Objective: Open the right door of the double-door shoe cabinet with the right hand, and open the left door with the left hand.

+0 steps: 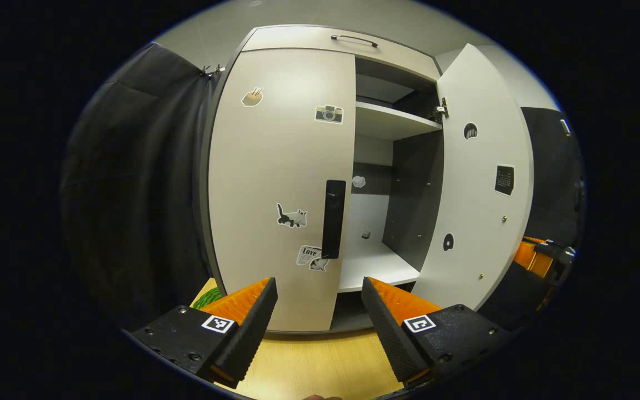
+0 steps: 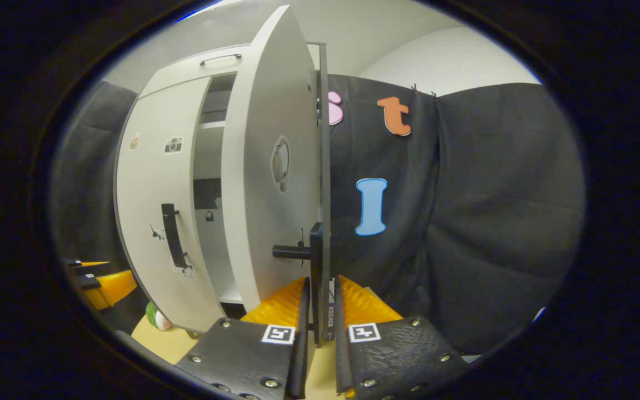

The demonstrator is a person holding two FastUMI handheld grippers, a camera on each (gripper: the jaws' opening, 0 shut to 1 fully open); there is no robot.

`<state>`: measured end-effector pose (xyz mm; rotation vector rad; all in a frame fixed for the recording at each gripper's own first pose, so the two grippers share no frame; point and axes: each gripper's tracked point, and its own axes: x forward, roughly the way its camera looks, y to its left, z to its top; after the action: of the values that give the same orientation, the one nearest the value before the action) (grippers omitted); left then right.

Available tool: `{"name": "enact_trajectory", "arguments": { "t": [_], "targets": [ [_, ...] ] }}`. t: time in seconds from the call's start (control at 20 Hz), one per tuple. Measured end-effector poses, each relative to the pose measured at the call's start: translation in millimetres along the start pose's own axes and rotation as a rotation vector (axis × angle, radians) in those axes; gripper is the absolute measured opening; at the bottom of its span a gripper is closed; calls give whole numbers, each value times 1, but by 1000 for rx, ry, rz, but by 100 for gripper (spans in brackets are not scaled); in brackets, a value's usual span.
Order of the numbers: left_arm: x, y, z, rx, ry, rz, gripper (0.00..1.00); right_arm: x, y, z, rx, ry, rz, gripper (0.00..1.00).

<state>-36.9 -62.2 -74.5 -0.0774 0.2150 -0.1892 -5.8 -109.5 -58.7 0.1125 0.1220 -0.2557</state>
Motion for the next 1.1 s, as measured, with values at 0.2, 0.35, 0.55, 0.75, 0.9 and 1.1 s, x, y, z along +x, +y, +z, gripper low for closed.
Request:
{"name": "enact_trajectory", "arguments": {
  "t": [0.2, 0.35, 0.55, 0.75, 0.9, 1.1],
  "targets": [
    [6, 4, -1, -9, 2, 14, 95, 2, -20, 0, 1, -4, -22, 15],
    [15, 5, -1, -10, 6, 19, 95, 6, -26, 0, 14, -3, 15, 12],
    [28, 2, 2, -10, 5, 15, 95, 6, -28, 0, 11, -2, 31, 12],
    [48, 3, 13, 6, -18, 15, 95, 7, -34, -3, 12, 11, 50, 12],
    [66, 3, 22, 22, -35, 19, 95, 3, -48, -2, 13, 8, 32, 12],
    [91, 2, 33, 41, -58, 21, 94, -14, -70, -2, 62, -13, -1, 12]
  ]
}}
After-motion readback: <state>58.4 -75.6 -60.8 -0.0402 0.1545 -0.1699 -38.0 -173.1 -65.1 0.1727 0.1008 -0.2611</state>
